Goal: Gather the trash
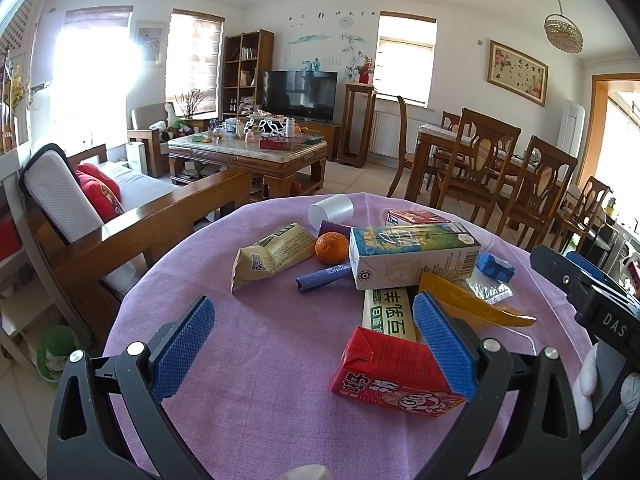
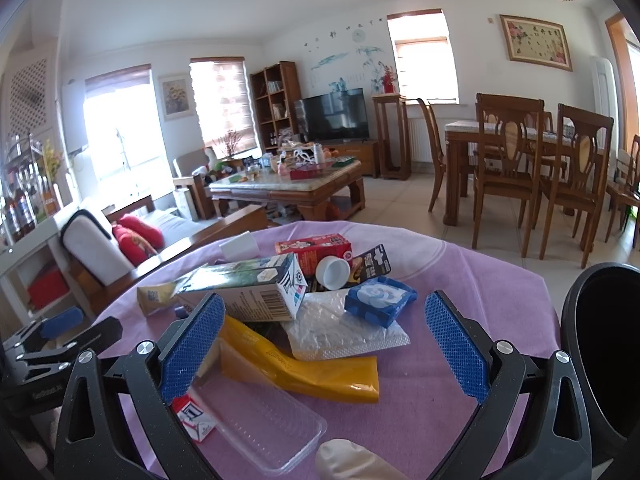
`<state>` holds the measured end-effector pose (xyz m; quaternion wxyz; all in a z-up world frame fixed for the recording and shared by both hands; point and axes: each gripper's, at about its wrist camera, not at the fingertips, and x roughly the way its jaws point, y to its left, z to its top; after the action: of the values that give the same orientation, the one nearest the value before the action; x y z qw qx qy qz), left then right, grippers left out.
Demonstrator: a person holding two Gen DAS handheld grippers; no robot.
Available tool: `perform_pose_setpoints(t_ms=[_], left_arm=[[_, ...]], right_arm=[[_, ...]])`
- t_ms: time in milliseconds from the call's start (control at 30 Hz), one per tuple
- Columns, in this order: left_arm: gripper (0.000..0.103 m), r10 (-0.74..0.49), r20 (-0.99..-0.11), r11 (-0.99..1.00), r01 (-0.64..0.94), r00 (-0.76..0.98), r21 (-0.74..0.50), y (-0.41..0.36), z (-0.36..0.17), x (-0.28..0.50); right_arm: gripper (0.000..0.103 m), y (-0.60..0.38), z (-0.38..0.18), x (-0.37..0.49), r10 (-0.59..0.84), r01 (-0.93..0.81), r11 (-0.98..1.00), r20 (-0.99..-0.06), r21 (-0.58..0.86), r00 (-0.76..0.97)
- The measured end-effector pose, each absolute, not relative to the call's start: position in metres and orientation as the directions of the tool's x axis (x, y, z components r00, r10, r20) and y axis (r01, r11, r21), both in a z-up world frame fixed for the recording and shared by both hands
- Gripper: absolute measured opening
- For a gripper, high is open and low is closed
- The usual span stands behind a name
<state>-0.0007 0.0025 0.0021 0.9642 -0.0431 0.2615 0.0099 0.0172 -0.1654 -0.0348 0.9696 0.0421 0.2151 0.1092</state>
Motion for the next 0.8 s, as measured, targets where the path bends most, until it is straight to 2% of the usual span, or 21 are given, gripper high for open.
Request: perform_pose_setpoints(t_ms=[800], left_arm=[[0.098, -0.004, -0.506, 0.996, -0.042, 0.863, -0.078, 0.0025, 0.0023, -0.0007]], right_arm=[[0.099, -0.1706, -0.0347, 0.0184, 0.233, -0.194, 0.972, -0.411, 0.136, 0.882]])
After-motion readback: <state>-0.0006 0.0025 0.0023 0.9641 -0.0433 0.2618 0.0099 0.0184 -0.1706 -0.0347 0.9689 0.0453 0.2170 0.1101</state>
